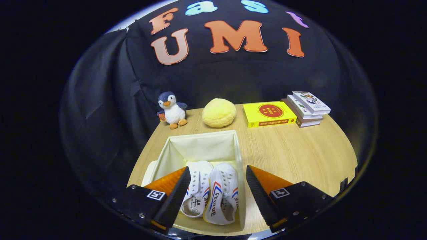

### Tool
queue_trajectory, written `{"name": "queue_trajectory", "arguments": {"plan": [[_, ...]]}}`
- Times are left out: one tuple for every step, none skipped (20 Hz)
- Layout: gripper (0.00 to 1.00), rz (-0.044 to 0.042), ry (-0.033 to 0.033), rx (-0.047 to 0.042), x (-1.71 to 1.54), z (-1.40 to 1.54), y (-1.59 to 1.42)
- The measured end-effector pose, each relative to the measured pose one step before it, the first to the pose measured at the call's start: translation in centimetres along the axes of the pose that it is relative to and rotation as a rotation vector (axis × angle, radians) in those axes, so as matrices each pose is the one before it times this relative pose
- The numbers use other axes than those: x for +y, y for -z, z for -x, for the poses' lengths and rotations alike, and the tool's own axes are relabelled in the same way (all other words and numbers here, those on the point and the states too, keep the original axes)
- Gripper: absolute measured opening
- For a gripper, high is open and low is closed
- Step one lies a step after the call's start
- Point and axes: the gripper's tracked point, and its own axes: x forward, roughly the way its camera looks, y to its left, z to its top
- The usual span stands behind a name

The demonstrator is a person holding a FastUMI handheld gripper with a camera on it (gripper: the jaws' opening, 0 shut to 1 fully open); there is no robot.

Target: Open the storage box then place both shoes into the box .Put the left shoe in first, then the right shoe, with the right side of both shoes facing outward in a uniform manner.

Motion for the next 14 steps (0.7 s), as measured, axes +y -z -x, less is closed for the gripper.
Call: {"name": "queue_trajectory", "arguments": {"plan": [[0.99, -0.00378, 0.00055, -0.01702, -0.434, 0.621, -0.824], [0.99, -0.00361, 0.00012, -0.0169, -0.392, 0.493, -0.814], [0.99, 0.00011, 0.00061, -0.02194, -0.497, 0.467, -1.002], [0.99, 0.00446, 0.00261, -0.02432, -0.587, 0.616, -1.042], [0.99, 0.00573, 0.00697, -0.02687, -0.689, 0.59, -1.051], [0.99, 0.00685, 0.00205, -0.02824, -0.613, 0.509, -1.124], [0.99, 0.00485, 0.00157, -0.02434, -0.622, 0.538, -1.01], [0.99, 0.0017, 0.00054, -0.0194, -0.692, 0.517, -0.815], [0.99, -0.00233, 0.00044, -0.0179, -0.684, 0.53, -0.809], [0.99, -0.00403, -0.00116, -0.01775, -0.777, 0.459, -0.838], [0.99, -0.00562, -0.00203, -0.01621, -0.8, 0.436, -0.715], [0.99, -0.0058, 0.00004, -0.01047, -0.797, 0.32, -0.549], [0.99, -0.00357, 0.00182, -0.00967, -0.917, 0.419, -0.48], [0.99, -0.0002, 0.00225, -0.00776, -0.998, 0.344, -0.422]]}}
